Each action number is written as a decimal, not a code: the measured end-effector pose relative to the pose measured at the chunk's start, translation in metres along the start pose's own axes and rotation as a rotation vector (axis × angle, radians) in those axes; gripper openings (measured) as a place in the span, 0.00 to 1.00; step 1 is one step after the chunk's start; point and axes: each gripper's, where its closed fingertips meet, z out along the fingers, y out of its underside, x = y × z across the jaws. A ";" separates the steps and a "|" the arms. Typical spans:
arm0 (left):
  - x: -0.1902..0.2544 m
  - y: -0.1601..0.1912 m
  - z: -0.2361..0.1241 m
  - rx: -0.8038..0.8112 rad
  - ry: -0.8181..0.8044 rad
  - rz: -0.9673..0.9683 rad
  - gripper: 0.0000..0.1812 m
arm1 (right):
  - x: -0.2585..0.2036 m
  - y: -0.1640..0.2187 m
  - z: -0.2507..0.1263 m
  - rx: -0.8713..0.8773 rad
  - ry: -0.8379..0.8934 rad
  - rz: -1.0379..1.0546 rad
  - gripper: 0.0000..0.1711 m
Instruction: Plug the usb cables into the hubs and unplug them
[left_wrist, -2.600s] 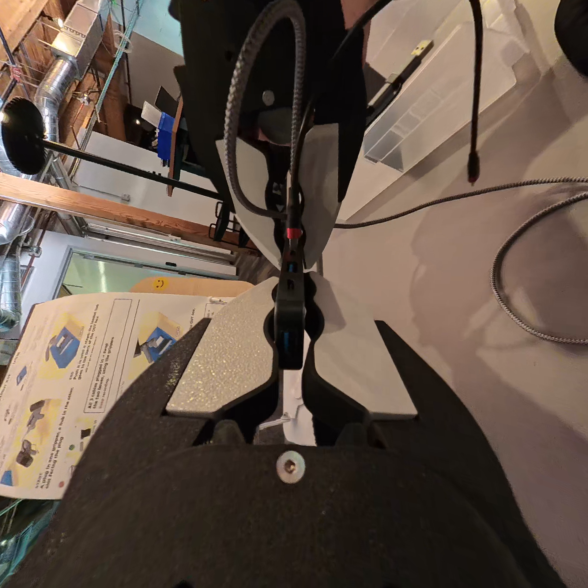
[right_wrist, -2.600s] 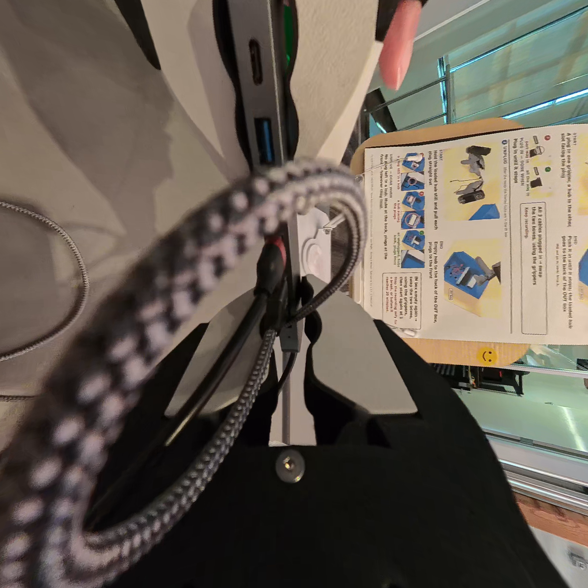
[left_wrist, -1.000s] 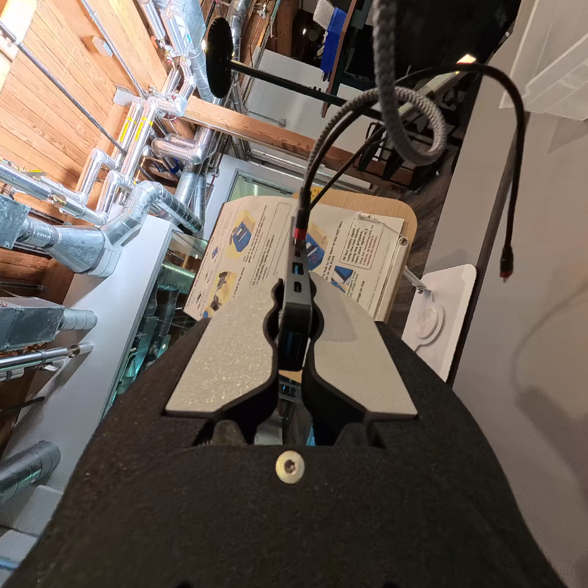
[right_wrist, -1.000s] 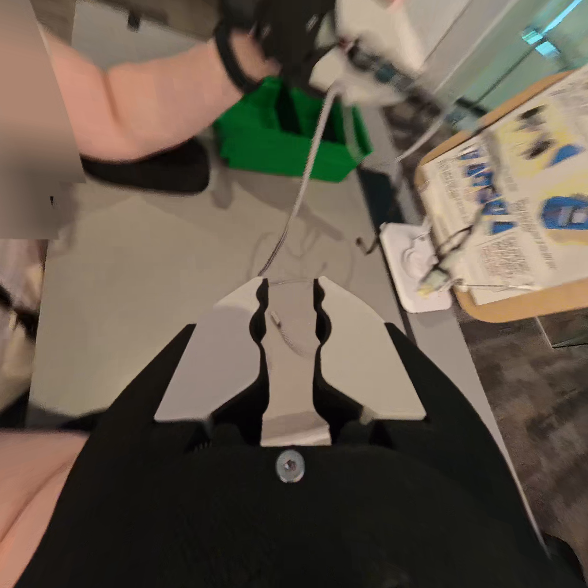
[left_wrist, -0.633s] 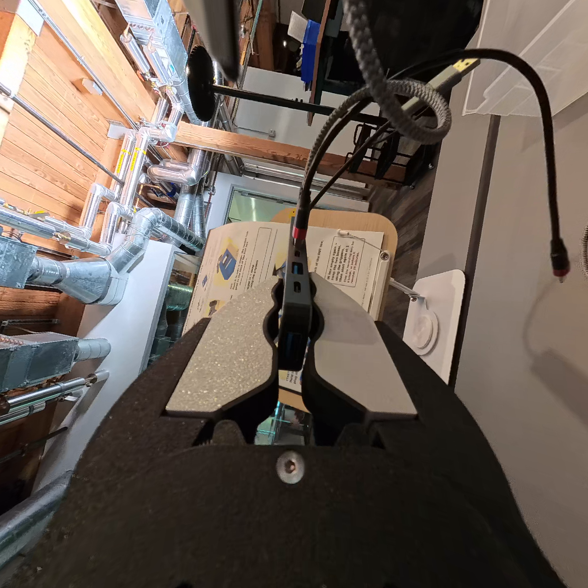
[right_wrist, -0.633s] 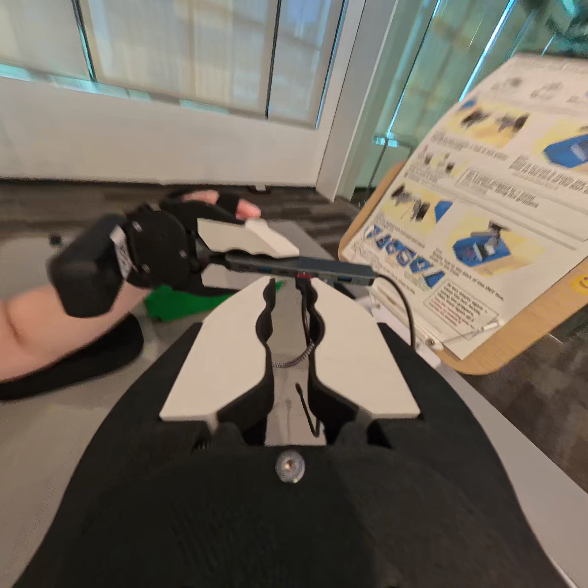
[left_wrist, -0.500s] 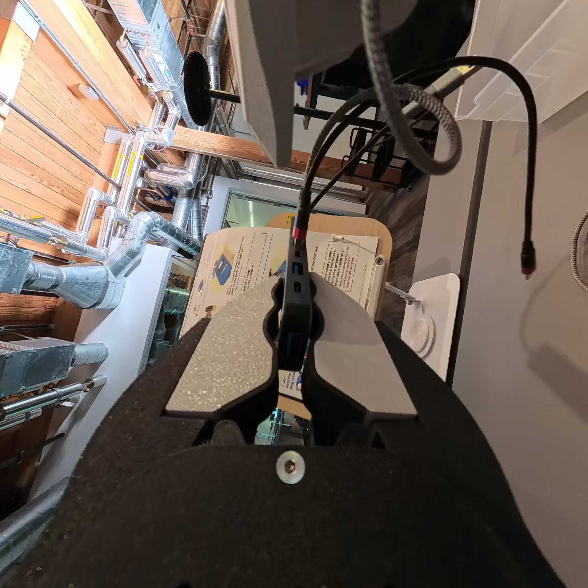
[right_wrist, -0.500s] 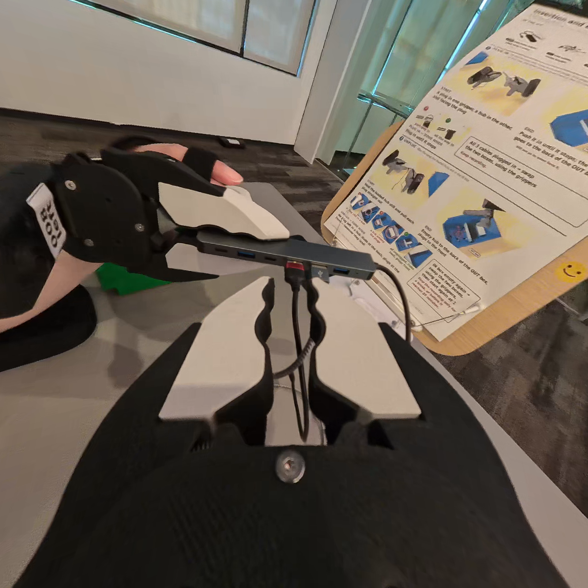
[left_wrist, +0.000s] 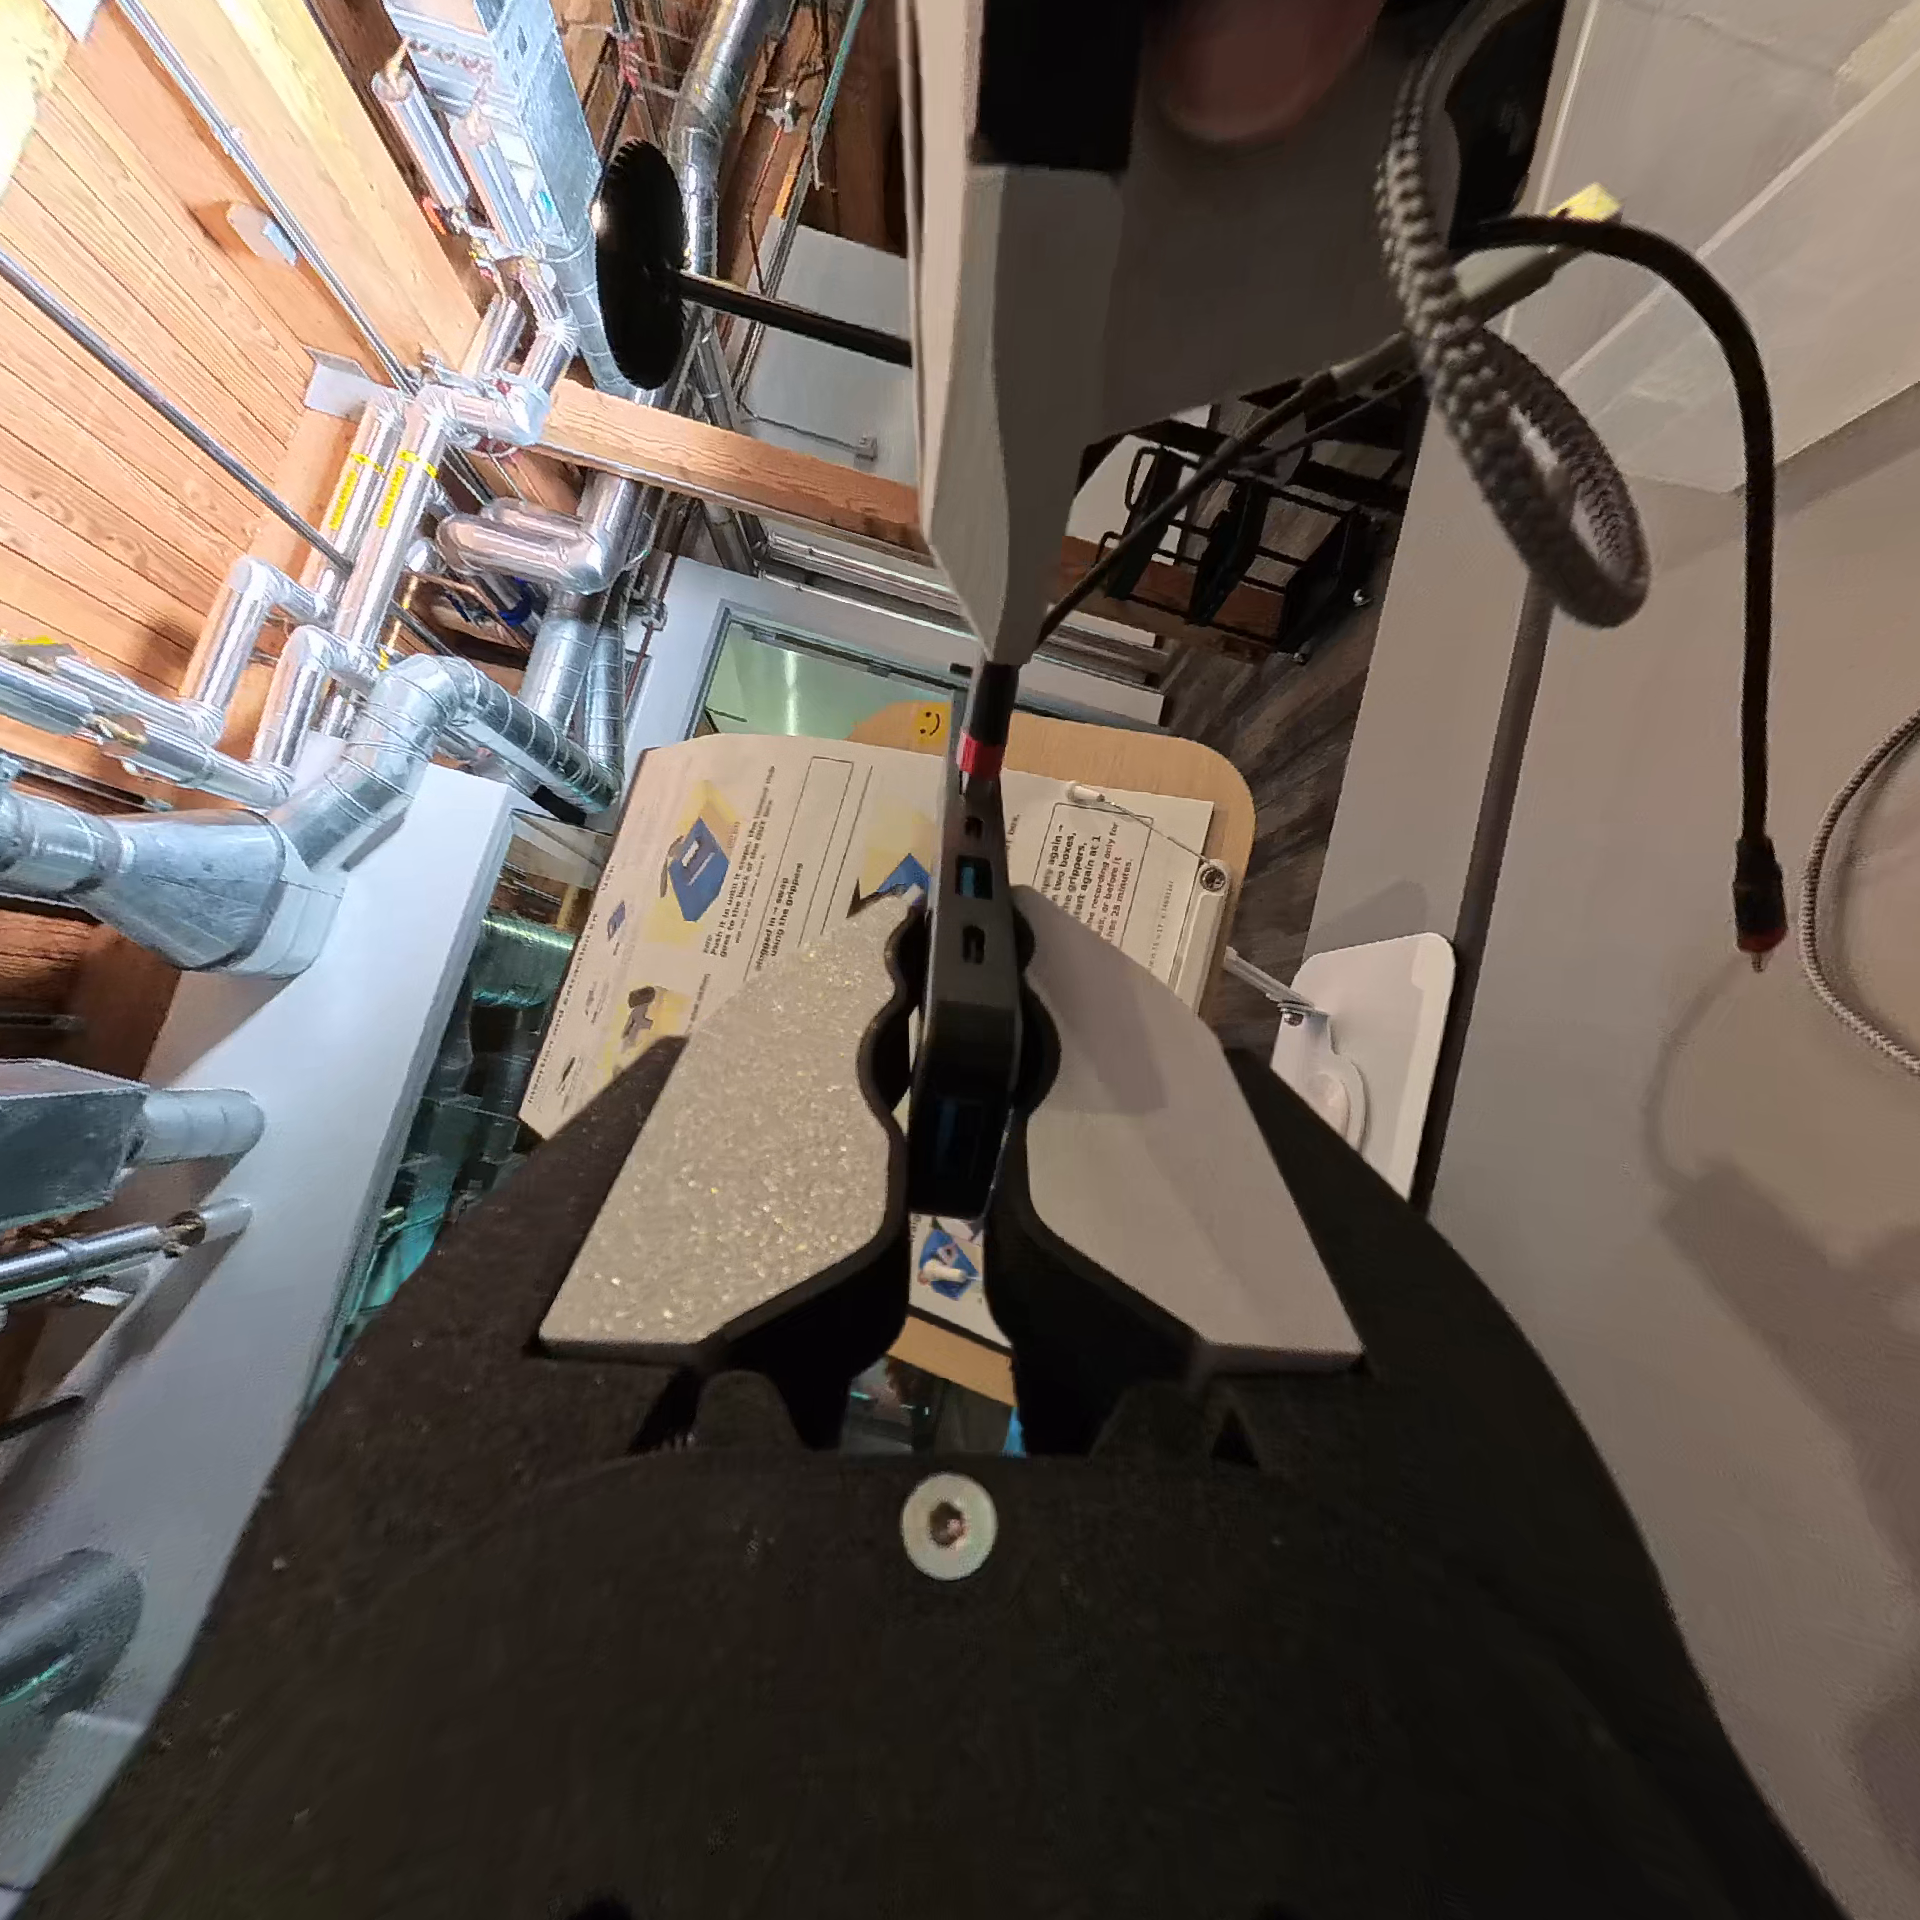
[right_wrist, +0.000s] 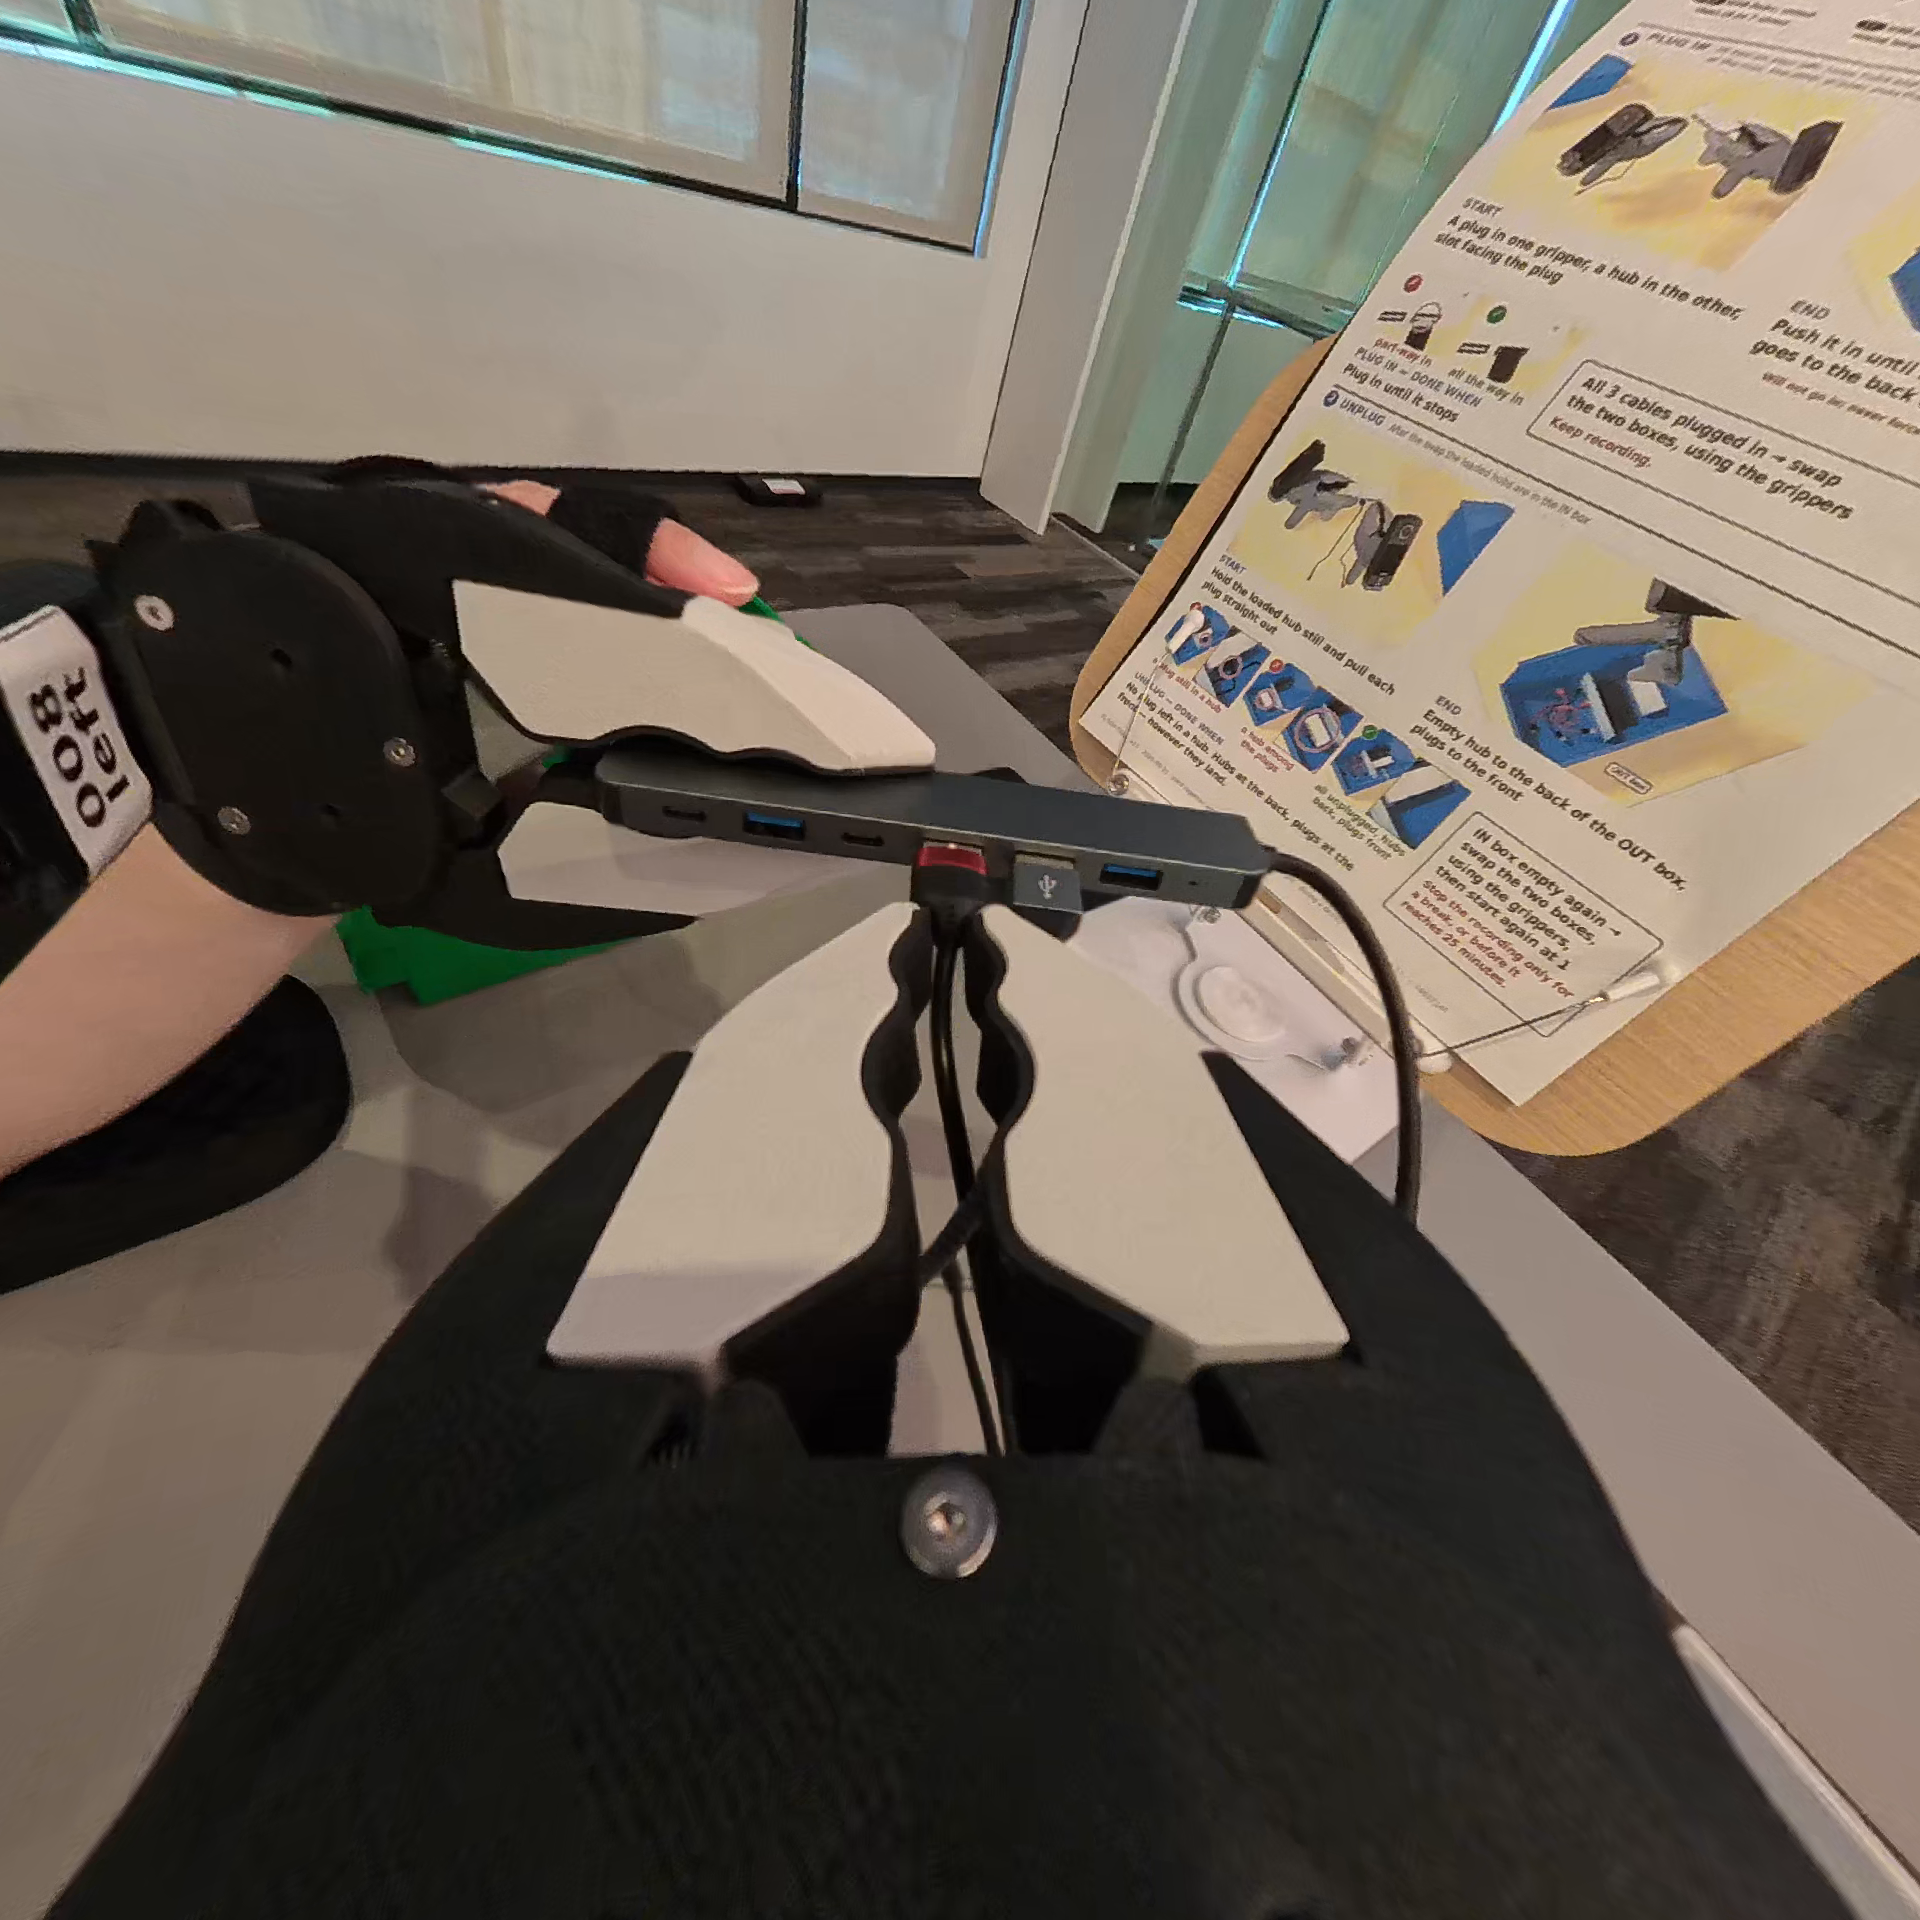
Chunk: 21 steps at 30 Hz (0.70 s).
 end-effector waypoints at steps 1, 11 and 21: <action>0.000 0.000 0.000 0.005 0.001 -0.005 0.06 | 0.000 0.000 -0.001 0.003 -0.006 0.008 0.04; -0.008 -0.003 -0.004 0.008 -0.029 -0.060 0.07 | -0.004 -0.010 -0.006 0.019 0.076 -0.029 0.04; -0.038 -0.015 -0.008 0.221 0.096 -0.908 0.28 | -0.006 -0.036 -0.007 0.214 0.266 -0.209 0.04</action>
